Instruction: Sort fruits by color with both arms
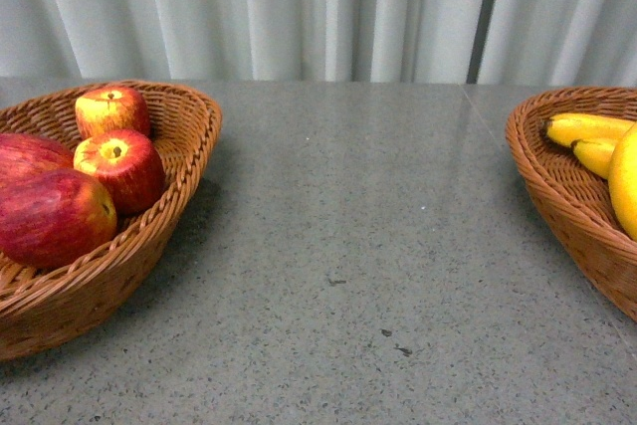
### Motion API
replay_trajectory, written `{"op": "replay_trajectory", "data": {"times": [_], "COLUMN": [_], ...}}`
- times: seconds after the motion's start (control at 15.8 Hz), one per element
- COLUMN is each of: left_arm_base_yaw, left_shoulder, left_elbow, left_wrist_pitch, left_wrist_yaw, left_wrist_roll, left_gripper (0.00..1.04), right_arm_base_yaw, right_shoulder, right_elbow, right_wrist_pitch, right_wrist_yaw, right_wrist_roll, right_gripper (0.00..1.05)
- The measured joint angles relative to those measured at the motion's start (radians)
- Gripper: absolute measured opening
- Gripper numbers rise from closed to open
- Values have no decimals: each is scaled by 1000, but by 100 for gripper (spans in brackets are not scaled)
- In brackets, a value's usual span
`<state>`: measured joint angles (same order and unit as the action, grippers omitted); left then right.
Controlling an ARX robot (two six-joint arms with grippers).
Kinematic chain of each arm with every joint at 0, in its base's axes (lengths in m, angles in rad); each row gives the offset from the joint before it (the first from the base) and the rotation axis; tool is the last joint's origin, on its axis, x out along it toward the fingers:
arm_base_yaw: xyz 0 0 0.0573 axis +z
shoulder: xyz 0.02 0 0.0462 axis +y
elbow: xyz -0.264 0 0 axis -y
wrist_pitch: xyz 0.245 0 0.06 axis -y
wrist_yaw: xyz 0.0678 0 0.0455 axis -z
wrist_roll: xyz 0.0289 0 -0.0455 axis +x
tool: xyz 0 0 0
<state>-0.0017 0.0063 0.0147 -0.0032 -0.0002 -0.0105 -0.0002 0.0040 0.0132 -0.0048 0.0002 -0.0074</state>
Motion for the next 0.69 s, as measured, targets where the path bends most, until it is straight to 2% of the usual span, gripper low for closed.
{"op": "replay_trajectory", "data": {"times": [0.13,0.69], "left_arm_base_yaw": [0,0], "left_shoulder": [0,0], "left_elbow": [0,0], "left_wrist_pitch": [0,0], "left_wrist_yaw": [0,0], "left_wrist_roll": [0,0], "left_gripper": [98,98], "right_arm_base_yaw": [0,0], "right_shoulder": [0,0], "right_elbow": [0,0], "right_wrist_pitch": [0,0], "right_wrist_yaw": [0,0], "right_wrist_roll": [0,0], "right_gripper": [98,98]}}
